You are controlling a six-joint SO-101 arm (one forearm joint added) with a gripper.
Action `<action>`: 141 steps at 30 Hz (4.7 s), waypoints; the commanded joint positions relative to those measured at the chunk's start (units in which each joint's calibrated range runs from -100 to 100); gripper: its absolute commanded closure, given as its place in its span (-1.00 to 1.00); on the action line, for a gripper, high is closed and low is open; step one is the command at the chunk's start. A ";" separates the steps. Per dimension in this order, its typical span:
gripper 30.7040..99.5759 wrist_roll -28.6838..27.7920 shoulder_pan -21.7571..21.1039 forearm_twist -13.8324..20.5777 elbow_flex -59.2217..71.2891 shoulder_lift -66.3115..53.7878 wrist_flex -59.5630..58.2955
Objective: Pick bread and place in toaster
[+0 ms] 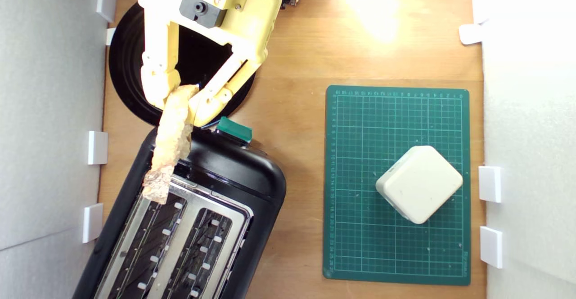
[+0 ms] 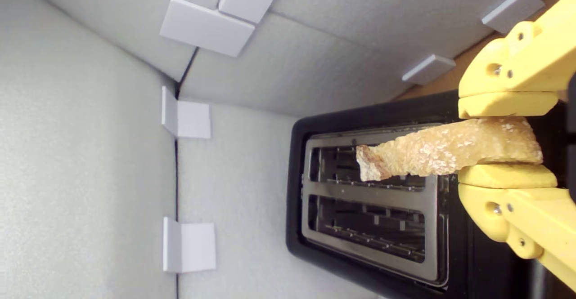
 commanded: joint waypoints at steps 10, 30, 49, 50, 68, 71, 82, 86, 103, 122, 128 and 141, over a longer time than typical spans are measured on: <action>0.26 -1.82 0.72 -0.44 -3.18 2.77 -7.80; 0.26 -3.02 2.65 -2.07 -3.18 8.93 -14.46; 0.26 -2.97 6.52 -5.52 -3.09 13.75 -18.47; 0.26 -2.97 6.52 -5.61 -3.09 13.92 -18.47; 0.26 -3.28 6.76 -5.70 -3.18 17.33 -18.56; 0.26 -3.33 6.76 -5.70 -3.18 17.58 -19.66; 0.26 -3.33 6.44 -5.70 -4.00 21.41 -20.01; 0.26 -3.33 6.12 -5.61 -4.00 23.07 -21.71; 0.22 -3.38 5.07 -5.88 -7.45 32.47 -22.31; -0.46 -2.81 5.39 -6.42 -7.45 29.89 -22.31; -0.47 -2.81 5.47 -6.42 -7.45 24.65 -22.31; -0.45 -7.88 5.15 -11.14 -6.54 5.10 -22.22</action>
